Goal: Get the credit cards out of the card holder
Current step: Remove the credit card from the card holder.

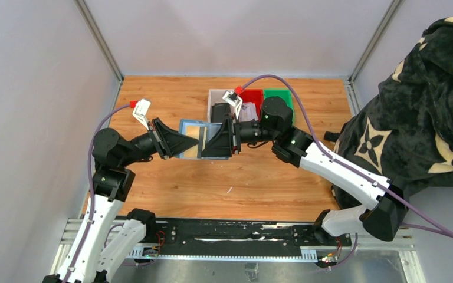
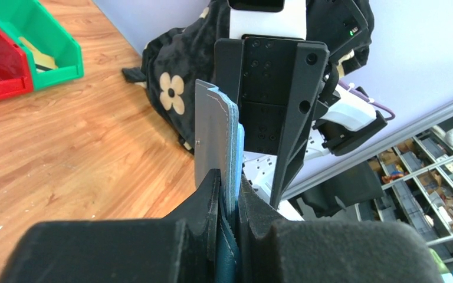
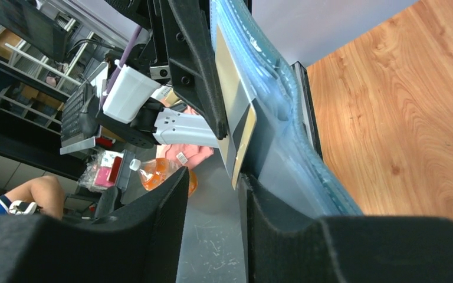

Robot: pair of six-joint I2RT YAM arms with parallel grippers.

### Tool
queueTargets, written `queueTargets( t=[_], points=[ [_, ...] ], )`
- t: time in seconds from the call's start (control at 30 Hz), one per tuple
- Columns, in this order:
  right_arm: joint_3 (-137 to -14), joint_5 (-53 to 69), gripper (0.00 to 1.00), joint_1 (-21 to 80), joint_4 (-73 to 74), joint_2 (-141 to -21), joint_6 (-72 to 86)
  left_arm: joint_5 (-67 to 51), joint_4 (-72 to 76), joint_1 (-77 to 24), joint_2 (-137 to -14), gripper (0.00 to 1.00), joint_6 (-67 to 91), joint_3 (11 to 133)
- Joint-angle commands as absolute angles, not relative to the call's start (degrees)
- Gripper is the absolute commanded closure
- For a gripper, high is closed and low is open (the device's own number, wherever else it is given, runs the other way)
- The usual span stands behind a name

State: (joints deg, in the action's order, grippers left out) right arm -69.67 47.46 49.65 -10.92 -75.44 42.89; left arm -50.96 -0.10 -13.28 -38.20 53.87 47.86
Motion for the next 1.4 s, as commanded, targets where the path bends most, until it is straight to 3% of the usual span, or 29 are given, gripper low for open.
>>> queueTargets(
  t=[0.0,0.2,0.37,0.67,0.97,1.07,1.13,1.2,1.37],
  points=[
    [-69.2,47.9,0.62,50.2,-15.6,-76.5,45.7,-54.0,4.0,-13.4,-37.3,1.00,56.8,48.3],
    [-67.5,47.9,0.79,50.2,-21.2,-76.1,48.4,-55.0,4.6,-13.4,-36.9,1.00,58.3,48.0],
    [-64.8,47.7,0.92,50.2,-25.3,-75.0,50.0,-56.8,7.0,-13.4,-37.2,0.88,61.5,47.7],
    [-58.6,46.9,1.00,50.1,-32.0,-71.3,51.8,-57.6,9.8,-13.4,-37.4,0.87,65.3,48.1],
    [-56.7,46.1,1.00,50.0,-32.2,-70.3,51.7,-57.5,9.9,-13.4,-37.5,0.87,66.2,49.4],
    [-56.7,46.5,1.00,50.0,-32.2,-70.4,51.8,-57.2,9.9,-13.4,-37.4,0.93,66.0,49.4],
    [-57.0,46.6,0.91,50.0,-32.1,-70.7,52.0,-57.1,9.8,-13.4,-37.4,1.00,65.6,49.5],
    [-58.1,46.1,0.76,50.0,-31.7,-71.1,52.2,-57.2,9.8,-13.4,-37.4,1.00,65.5,49.5],
    [-61.6,45.1,0.67,50.0,-31.9,-73.1,52.9,-57.6,9.8,-13.4,-37.4,1.00,65.1,49.3]
  ],
)
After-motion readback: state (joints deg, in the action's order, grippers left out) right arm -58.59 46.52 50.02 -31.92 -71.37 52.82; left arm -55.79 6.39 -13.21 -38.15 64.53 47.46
